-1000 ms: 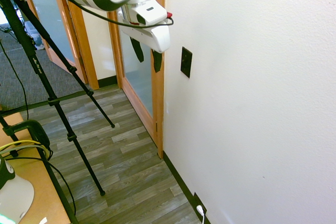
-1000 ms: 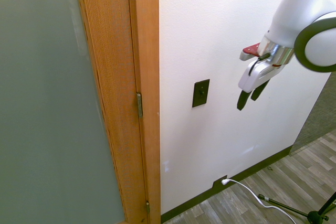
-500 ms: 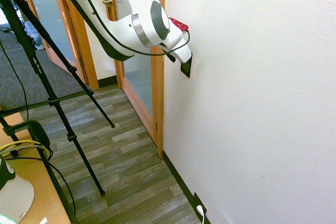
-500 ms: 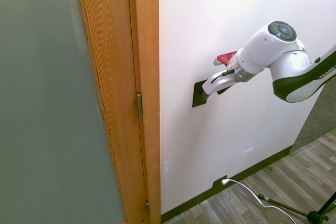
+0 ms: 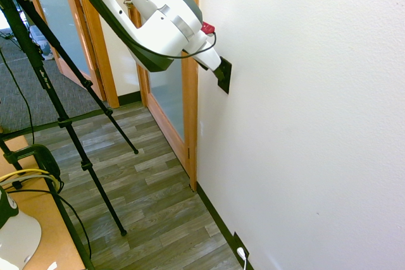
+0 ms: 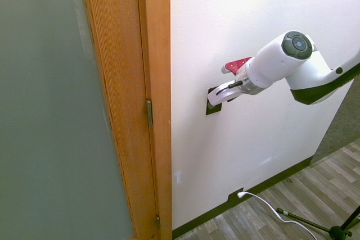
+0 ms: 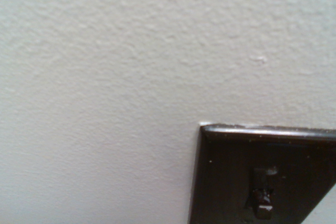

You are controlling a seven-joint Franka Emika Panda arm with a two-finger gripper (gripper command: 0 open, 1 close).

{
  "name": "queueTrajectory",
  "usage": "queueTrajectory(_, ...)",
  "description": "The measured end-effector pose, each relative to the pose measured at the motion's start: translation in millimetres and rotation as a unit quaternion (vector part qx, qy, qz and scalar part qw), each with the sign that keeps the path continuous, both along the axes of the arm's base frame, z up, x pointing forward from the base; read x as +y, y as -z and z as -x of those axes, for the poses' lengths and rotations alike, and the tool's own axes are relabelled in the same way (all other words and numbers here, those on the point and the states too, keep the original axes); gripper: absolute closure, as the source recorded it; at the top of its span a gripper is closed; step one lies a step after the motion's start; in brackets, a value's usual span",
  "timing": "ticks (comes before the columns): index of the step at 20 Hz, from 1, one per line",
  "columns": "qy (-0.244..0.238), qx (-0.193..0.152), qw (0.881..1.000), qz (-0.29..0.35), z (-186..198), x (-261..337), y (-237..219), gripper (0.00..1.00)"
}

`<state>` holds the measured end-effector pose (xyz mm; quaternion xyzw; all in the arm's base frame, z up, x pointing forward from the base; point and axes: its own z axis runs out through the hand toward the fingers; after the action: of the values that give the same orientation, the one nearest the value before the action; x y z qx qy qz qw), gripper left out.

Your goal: Turn off the light

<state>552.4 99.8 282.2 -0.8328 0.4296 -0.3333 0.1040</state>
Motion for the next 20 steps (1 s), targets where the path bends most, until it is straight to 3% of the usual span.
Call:
queueTrajectory(10,0.006,-0.025,1.0,-0.009,-1.9,-6.7,-9.6,1.0)
queueTrajectory(20,0.012,-0.018,1.0,-0.009,-17.4,-15.9,7.9,1.0)
